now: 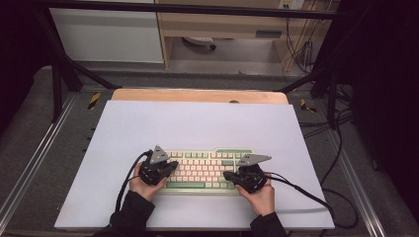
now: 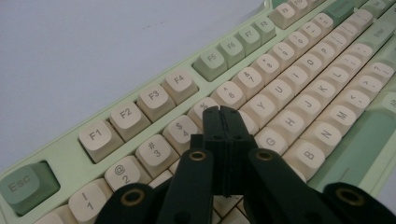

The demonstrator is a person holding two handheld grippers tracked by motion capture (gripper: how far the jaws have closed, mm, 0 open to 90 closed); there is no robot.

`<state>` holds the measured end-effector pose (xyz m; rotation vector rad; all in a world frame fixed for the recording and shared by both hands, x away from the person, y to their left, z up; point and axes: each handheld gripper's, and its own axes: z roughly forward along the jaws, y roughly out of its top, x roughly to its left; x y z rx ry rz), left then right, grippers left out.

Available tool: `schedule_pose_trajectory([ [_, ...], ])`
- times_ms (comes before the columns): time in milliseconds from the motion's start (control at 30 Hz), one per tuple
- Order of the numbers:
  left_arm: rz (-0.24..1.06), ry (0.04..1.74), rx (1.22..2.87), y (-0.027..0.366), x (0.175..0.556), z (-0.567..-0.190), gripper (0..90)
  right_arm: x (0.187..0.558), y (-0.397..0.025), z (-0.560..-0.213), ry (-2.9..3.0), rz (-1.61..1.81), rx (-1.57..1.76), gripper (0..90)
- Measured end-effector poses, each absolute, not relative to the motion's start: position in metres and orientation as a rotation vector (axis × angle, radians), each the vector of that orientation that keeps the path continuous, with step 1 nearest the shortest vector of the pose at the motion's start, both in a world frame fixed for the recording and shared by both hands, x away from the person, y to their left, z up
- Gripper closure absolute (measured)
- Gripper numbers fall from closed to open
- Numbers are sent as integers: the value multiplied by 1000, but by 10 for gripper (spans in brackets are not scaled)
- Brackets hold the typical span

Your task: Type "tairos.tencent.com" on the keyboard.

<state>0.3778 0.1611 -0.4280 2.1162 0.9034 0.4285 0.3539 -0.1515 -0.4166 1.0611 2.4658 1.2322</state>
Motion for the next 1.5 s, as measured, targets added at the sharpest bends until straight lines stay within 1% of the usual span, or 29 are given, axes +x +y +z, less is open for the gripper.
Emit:
schedule_pose_trajectory([
  [433,425,897,2118,161,378,-432,900,353,-152,-417,2469,1229,1064,900],
  [800,423,880,2109,165,371,-425,900,353,-152,-416,2463,1239,1064,900],
  [1167,412,877,2093,181,360,-419,900,354,-152,-414,2460,1255,1074,900],
  [1500,406,889,2062,200,352,-416,900,357,-138,-411,2474,1254,1055,900],
])
